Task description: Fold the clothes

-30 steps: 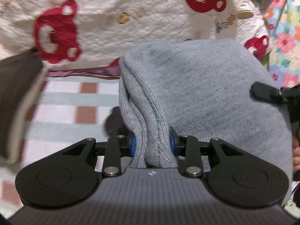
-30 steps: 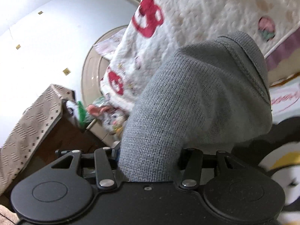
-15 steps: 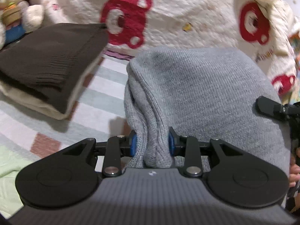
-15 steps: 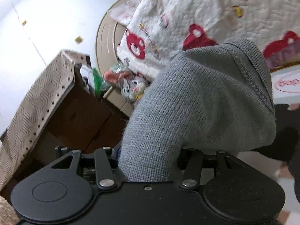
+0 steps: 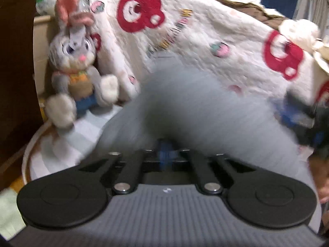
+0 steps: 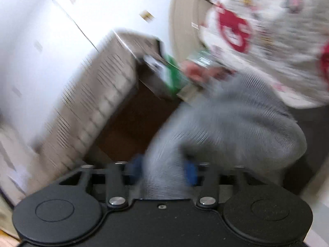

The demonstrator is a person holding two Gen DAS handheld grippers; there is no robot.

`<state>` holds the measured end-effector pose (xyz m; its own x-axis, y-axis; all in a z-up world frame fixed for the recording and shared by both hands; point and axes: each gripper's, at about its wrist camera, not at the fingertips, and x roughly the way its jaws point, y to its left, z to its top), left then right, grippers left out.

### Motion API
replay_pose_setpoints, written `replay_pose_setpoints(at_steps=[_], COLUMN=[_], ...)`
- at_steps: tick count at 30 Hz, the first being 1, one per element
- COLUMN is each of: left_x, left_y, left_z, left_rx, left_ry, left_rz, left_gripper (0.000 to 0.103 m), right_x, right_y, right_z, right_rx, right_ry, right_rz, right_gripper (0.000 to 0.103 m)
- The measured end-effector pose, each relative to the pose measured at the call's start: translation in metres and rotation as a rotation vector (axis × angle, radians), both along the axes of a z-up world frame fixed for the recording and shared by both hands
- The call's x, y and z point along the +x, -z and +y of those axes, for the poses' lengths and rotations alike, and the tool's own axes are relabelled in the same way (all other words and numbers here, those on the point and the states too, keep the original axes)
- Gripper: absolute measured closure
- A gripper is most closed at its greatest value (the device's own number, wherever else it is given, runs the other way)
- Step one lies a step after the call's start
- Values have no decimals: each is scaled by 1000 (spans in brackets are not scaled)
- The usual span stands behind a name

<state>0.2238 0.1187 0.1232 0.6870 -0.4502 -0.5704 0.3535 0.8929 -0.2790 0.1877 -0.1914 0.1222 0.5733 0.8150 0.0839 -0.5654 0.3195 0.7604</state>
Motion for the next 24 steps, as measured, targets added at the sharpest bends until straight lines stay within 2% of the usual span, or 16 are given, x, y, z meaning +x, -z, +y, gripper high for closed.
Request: replay_pose_setpoints(at_steps=[1,3,4,6,9,11,13,15,17,18,21,24], left_x=[20,55,67,73,64,55,47,41,40,39,37,34], left_y=[11,39,62,103,146,161,161,161,161,161,164,167], left_z=[2,5,6,5,8,14,18,17,18,18,22,29], left_rx=[-19,-66,-109,-157,-241,-305,-314,-312,-309,-306,-326,-372], left_ry=[-9,-24,-27,-38,-55,-64,-68,-78,-81,-81,-87,-101], left_rz=[39,127,188,256,298,296,259,238,229,223,214,214], left_gripper=[103,103,103,103,103,103,103,103,103,103,102,100], right_x=[15,41,49,54,49,33,12,-9,-30,-40,-74,-91], right_y=[-3,-7,2,36,104,131,133,123,106,98,92,104], right_z=[-1,-5,-6,-8,-12,-14,-8,2,14,20,42,62], right_rx=[-18,-111,-214,-367,-386,-424,-503,-593,-707,-765,-1020,-1239], right_ry=[27,110,174,208,165,185,208,211,215,216,250,240], right_rz=[6,33,71,131,294,318,251,158,41,-19,-189,-288], right_gripper=[100,99,90,88,80,59,51,49,37,34,34,34])
